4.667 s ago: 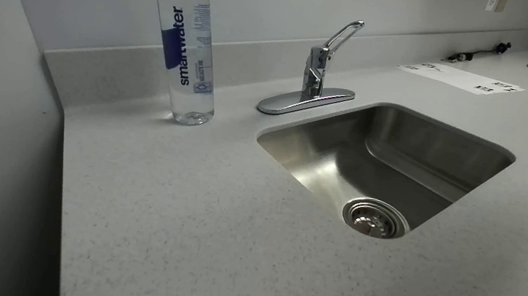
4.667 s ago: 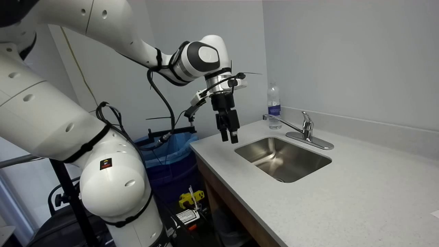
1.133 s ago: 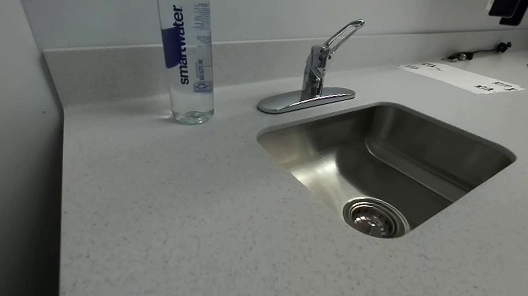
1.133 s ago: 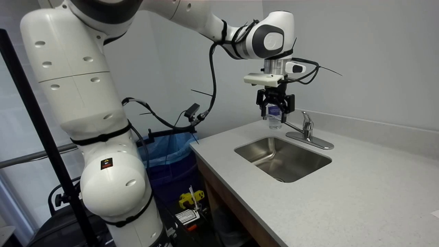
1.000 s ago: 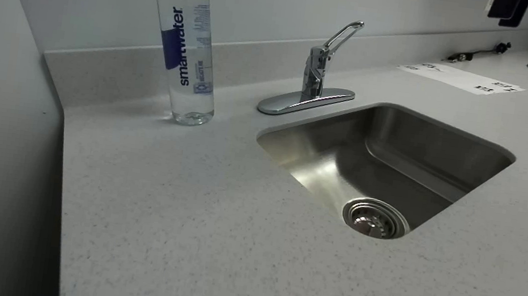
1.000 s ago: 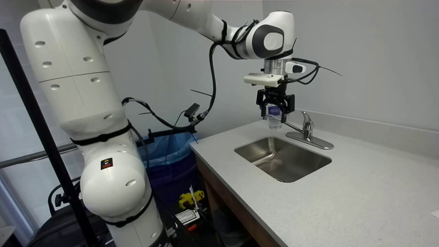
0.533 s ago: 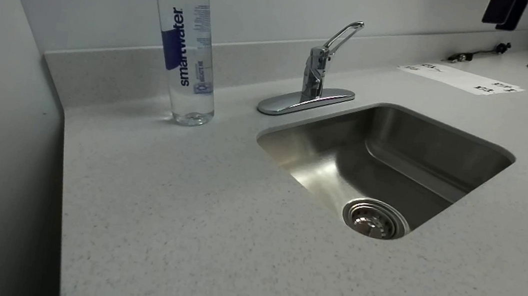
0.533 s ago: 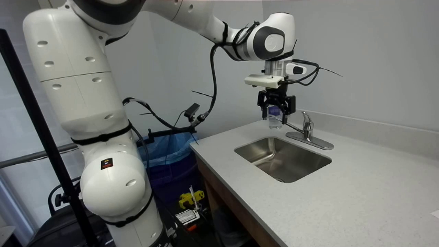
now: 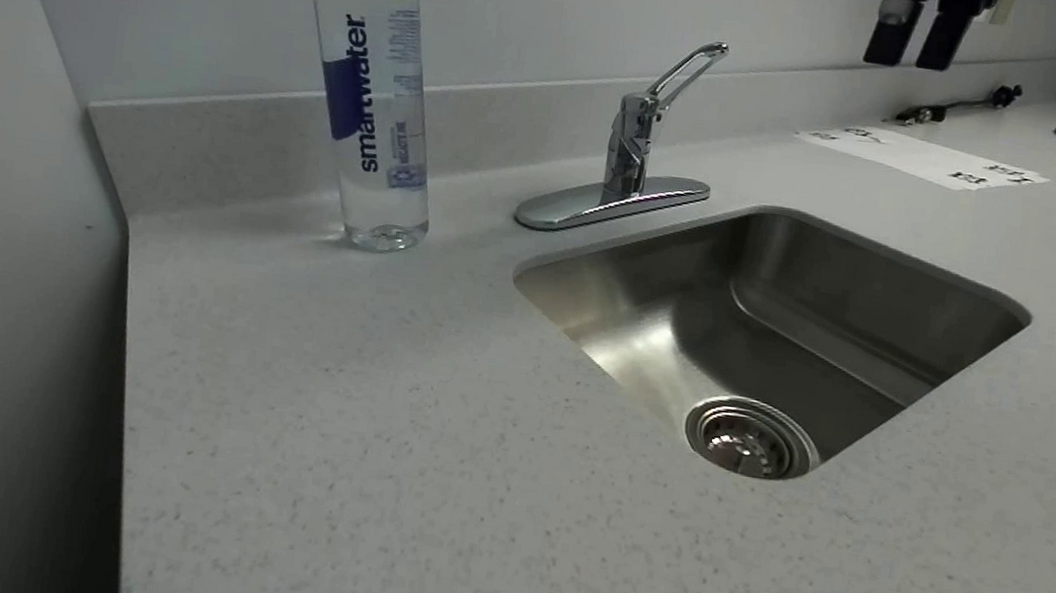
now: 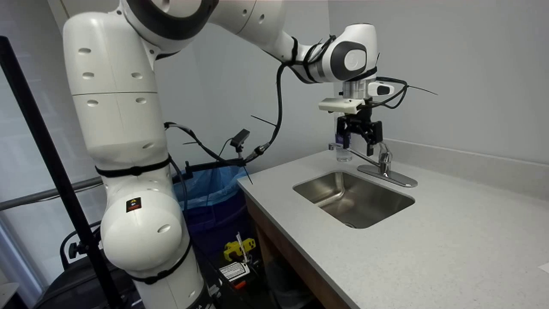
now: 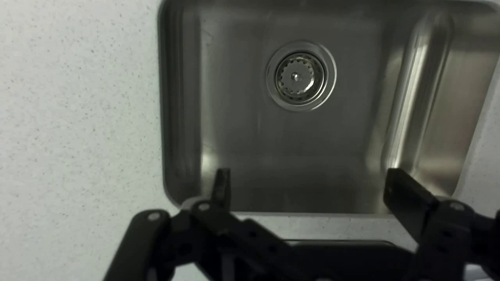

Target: Move the tap handle to the left

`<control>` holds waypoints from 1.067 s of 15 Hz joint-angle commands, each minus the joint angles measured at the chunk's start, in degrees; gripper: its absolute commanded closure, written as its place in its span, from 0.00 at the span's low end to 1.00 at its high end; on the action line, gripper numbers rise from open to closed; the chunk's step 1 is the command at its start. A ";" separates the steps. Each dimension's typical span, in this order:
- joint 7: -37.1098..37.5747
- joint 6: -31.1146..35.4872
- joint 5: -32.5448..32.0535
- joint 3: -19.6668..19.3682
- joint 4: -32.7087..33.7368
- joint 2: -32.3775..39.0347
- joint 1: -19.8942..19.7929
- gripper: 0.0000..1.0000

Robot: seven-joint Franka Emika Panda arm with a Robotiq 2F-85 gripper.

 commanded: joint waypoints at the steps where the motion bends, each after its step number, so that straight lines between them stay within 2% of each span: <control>1: 3.54 -0.62 -0.89 -0.45 7.79 5.24 0.75 0.00; 8: 7.11 -0.58 0.85 -0.66 18.08 11.13 0.61 0.00; 16: 11.19 2.37 5.28 -0.21 25.18 16.60 1.14 0.00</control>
